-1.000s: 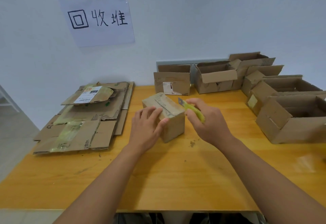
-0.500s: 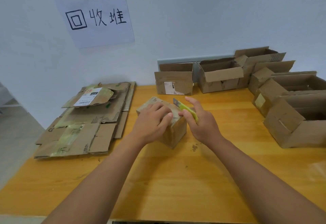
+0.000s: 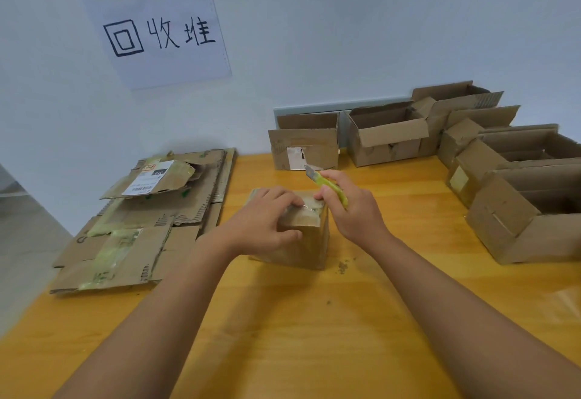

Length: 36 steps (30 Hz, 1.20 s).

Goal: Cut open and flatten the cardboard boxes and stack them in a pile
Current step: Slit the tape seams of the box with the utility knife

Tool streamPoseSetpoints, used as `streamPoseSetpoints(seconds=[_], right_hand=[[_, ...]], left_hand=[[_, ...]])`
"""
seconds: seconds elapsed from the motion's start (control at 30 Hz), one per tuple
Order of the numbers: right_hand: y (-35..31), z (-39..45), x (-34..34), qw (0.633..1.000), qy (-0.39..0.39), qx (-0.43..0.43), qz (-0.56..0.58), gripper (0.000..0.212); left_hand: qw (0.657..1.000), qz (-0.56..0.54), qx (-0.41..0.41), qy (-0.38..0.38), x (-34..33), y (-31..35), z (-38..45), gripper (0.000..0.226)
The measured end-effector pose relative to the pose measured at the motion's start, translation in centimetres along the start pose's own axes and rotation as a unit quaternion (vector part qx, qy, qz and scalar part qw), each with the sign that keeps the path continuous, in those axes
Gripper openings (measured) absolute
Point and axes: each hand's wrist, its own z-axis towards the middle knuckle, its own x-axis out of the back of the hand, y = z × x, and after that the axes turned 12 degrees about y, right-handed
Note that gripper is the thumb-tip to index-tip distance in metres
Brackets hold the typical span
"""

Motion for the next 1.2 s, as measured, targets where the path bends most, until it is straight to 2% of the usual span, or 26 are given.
streamPoseSetpoints(seconds=[0.13,0.23,0.3,0.57,0.77,0.93,1.2], right_hand=[[-0.2,-0.6,0.9,0.993,0.043,-0.073,0.08,0.023],[0.0,-2.0,1.6,0.981,0.089,-0.123,0.123,0.017],[0.1,-2.7,1.9,0.978,0.087,-0.141,0.131,0.017],[-0.4,-3.5,2.2,0.977,0.058,-0.155,0.132,0.024],[-0.9,-3.6,2.1,0.975,0.052,-0.164,0.14,0.023],[-1.4,-3.9,2.0,0.969,0.064,-0.179,0.156,0.024],[-1.5,-3.7,2.1,0.971,0.061,-0.174,0.154,0.024]], left_hand=[[0.999,0.016,-0.01,0.047,-0.7,0.8,-0.1,0.052],[0.996,0.025,0.019,0.087,-1.6,1.5,-0.2,0.054],[0.993,0.032,0.037,0.104,-2.0,2.0,-0.1,0.055],[0.992,0.033,0.069,0.104,-2.0,2.9,-0.2,0.055],[0.992,0.049,0.055,0.104,-1.9,3.1,-0.2,0.053],[0.993,0.062,0.049,0.088,-2.0,3.1,-0.2,0.062],[0.991,0.057,0.052,0.112,-2.4,3.2,0.1,0.054]])
